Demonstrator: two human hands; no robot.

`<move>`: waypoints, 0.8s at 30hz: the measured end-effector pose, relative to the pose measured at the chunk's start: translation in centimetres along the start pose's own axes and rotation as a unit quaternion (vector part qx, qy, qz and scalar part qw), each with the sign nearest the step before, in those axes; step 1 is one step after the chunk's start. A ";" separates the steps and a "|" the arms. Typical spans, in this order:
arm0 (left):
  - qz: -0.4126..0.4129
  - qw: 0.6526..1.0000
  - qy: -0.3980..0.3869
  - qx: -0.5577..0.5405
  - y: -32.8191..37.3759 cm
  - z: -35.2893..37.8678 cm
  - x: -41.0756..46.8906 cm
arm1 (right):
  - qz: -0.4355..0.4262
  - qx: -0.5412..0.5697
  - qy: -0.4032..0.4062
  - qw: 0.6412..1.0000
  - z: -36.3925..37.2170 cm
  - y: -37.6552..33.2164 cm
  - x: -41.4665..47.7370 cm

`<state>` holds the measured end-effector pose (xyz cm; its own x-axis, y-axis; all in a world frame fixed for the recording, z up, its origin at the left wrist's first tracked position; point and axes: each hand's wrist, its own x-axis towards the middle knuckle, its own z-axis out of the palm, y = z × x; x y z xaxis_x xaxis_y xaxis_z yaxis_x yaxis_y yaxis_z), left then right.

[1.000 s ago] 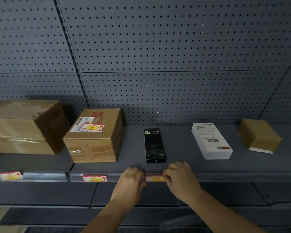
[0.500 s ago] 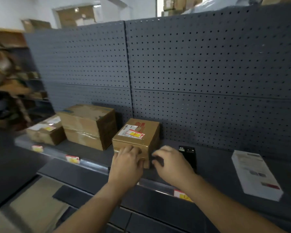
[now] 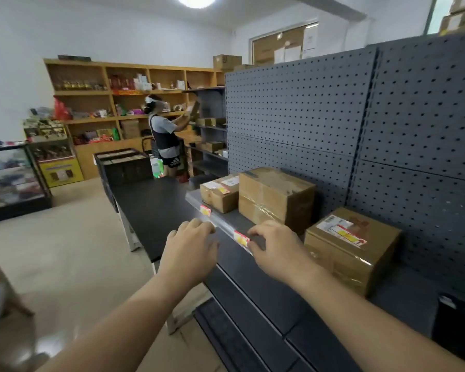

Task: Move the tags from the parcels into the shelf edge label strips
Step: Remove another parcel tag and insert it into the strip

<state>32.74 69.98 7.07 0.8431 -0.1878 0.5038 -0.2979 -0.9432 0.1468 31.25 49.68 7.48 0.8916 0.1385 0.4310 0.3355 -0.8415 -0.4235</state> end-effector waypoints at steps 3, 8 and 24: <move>-0.022 1.000 0.009 -0.010 -4.3 -0.2 0.5 | -0.018 -0.004 -0.003 1.000 2.9 -2.1 3.2; -0.028 1.000 0.007 -0.007 -11.9 0.5 3.8 | -0.017 0.005 -0.009 1.000 7.6 -4.8 8.9; 0.016 0.998 -0.053 -0.005 -27.2 7.0 17.1 | 0.057 0.019 -0.034 0.998 19.3 -6.2 24.6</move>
<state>58.35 90.48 5.75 0.8757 -0.2459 0.4156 -0.3294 -0.9335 0.1416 56.92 68.40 5.35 0.9429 0.0789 0.3237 0.2407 -0.8332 -0.4979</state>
